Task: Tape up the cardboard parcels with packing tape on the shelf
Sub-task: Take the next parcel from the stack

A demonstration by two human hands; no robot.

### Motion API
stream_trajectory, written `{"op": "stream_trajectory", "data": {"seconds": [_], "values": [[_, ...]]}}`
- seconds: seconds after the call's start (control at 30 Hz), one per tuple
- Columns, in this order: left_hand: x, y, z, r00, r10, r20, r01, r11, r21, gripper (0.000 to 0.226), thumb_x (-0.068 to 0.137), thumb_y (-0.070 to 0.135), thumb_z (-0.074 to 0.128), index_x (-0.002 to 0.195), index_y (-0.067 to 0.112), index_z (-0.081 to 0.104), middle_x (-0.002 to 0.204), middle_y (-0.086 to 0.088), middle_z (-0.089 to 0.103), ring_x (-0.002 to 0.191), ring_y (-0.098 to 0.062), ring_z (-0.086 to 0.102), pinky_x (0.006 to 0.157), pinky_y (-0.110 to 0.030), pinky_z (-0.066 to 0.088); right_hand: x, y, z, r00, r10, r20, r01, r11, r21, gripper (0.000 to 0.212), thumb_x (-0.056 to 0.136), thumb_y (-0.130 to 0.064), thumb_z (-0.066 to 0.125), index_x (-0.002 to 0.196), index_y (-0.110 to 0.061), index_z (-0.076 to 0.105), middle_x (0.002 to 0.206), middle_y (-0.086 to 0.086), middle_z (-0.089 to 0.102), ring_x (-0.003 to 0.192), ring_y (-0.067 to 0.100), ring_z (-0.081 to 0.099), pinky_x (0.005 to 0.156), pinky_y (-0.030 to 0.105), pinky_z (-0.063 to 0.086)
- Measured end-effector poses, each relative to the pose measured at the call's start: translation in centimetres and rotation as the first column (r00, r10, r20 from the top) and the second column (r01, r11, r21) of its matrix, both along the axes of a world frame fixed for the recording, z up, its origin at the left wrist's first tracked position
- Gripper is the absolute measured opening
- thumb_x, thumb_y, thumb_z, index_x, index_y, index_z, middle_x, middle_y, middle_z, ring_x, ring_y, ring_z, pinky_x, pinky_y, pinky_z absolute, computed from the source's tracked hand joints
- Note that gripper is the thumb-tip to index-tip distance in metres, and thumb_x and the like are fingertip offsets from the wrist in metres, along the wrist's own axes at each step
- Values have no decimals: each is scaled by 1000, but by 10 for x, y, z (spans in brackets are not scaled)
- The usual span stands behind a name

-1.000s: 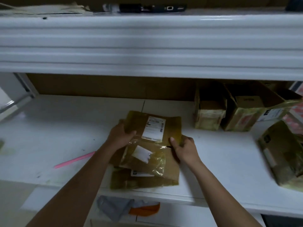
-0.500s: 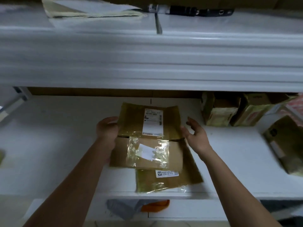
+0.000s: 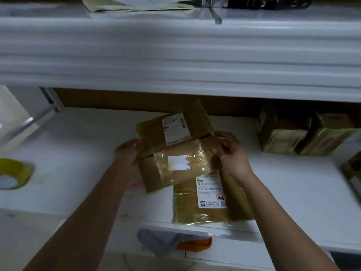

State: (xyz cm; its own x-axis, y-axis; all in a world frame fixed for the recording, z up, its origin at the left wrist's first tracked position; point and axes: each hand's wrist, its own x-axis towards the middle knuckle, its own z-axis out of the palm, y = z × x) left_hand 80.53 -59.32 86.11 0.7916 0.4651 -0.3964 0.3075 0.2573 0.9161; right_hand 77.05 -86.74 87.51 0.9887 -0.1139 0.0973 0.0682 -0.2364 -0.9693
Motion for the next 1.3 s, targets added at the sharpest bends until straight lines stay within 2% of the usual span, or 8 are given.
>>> {"op": "stream_trajectory", "data": {"seconds": [0.1,0.27,0.67,0.8,0.9,1.1,1.2,1.3], "values": [[-8,12,17,999,-39,21,41,996,-77,35,88,-19,40,86,11,57,92,-14,61,78,-27,60,51,-27,52,10,23,16,996,-46,80,48,999,-24,34,87,11,56,105,-18,59,91,-16,61,85,-5,59,64,0,42],[-8,57,30,987,-163,3,163,986,36,26,82,-20,43,77,1,58,84,-16,58,69,-25,57,45,-23,50,20,76,41,975,-22,220,33,998,-44,33,90,6,55,107,-22,56,95,-23,54,82,-18,54,65,-2,39],[-13,216,61,880,-450,153,399,874,278,26,103,33,45,85,22,60,68,6,66,64,-11,60,60,-21,47,29,272,66,813,154,561,-27,973,-229,29,78,-5,48,94,-14,70,87,-14,64,86,3,65,76,15,49],[1,262,56,901,-373,221,330,920,211,39,99,58,37,121,31,56,119,2,66,107,-17,64,90,-33,52,29,302,48,795,139,591,63,949,-308,27,80,6,57,90,-13,72,90,-25,58,94,-11,54,86,17,44],[19,286,49,940,-296,171,247,933,261,69,91,68,42,151,42,21,161,0,22,146,-31,26,117,-53,22,23,300,44,829,68,556,103,957,-271,29,81,3,52,89,-21,68,94,-23,59,98,-7,53,86,14,42],[23,275,56,872,-343,350,295,938,184,46,104,49,30,143,29,43,145,0,48,132,-21,46,102,-28,38,15,299,44,859,-52,510,254,907,-336,29,84,-8,55,90,-35,63,123,5,52,123,26,42,100,12,24],[13,268,58,832,-365,418,326,931,163,37,106,42,30,116,21,60,101,5,68,89,-4,68,65,-15,50,3,304,41,897,-113,427,219,953,-208,42,91,-3,57,118,-35,60,136,1,31,125,9,40,95,15,41],[7,273,51,781,-387,490,365,920,143,41,105,40,33,123,15,59,107,-1,69,92,-8,70,76,-23,53,-8,313,29,938,-100,332,146,982,-117,54,96,-4,54,143,-28,43,149,-1,31,128,2,41,79,-3,38]]}}
